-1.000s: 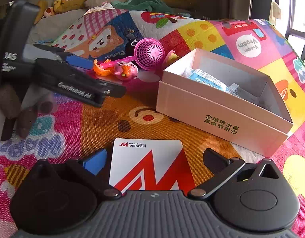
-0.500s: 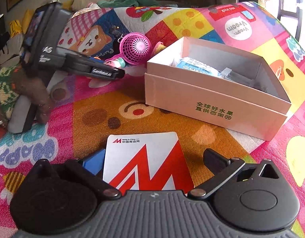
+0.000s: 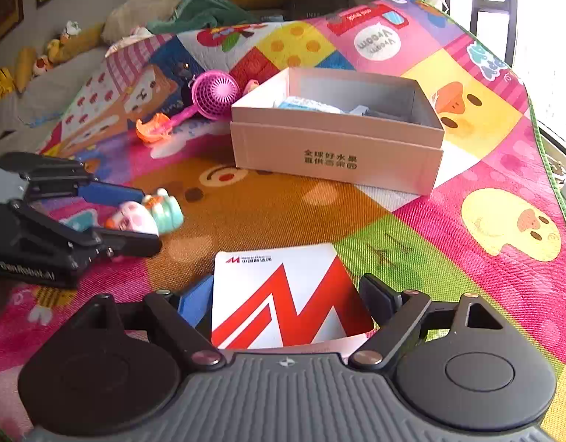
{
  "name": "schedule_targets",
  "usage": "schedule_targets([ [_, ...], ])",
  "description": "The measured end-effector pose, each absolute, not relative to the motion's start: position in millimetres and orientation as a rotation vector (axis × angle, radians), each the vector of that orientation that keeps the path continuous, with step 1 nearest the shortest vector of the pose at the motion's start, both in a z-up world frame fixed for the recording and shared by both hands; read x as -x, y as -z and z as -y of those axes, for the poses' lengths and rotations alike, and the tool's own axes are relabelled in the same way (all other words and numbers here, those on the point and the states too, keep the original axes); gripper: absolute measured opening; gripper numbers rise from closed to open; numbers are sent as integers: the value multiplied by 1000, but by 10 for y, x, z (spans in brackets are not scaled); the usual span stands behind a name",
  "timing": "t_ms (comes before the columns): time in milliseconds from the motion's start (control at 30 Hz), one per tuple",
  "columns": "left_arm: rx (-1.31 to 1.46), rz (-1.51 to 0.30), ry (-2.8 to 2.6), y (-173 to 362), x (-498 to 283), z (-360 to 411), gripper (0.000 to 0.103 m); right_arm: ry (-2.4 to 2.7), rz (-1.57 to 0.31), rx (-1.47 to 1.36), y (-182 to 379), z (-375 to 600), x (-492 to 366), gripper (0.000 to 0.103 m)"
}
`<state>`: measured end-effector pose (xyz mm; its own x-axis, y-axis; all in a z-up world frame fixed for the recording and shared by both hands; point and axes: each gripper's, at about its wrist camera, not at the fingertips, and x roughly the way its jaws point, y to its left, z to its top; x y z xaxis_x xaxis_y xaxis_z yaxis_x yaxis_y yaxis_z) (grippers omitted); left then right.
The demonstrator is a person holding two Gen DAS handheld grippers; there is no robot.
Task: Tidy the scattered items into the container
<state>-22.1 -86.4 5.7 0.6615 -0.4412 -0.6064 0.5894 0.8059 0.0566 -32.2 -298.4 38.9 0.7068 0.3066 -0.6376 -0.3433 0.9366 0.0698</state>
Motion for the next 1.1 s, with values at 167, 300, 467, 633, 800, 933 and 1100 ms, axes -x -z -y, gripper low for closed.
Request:
schedule_targets([
  [167, -159, -577, 558, -125, 11, 836, 97, -207, -553, -85, -704, 3343, -33, 100],
  [300, -111, -557, 562, -220, -343, 913, 97, -70, -500, -284, -761, 3623, -601, 101],
  [467, -67, -580, 579, -238, -788, 981, 98, -100, -557, -309, -678, 3658, -1186, 101],
  [633, -21, -587, 617, -210, -1011, 946, 98, -189, -620, -290, -572, 3390, -1411, 103],
  [800, -61, -548, 586, -221, -863, 866, 100, -249, -618, -195, -556, 3010, -1399, 103],
  [933, -74, -552, 568, -213, -799, 776, 100, -281, -621, -161, -584, 2877, -1414, 103],
  [1100, -66, -512, 526, -265, -507, 587, 101, -339, -591, -106, -707, 3043, -1066, 103],
])
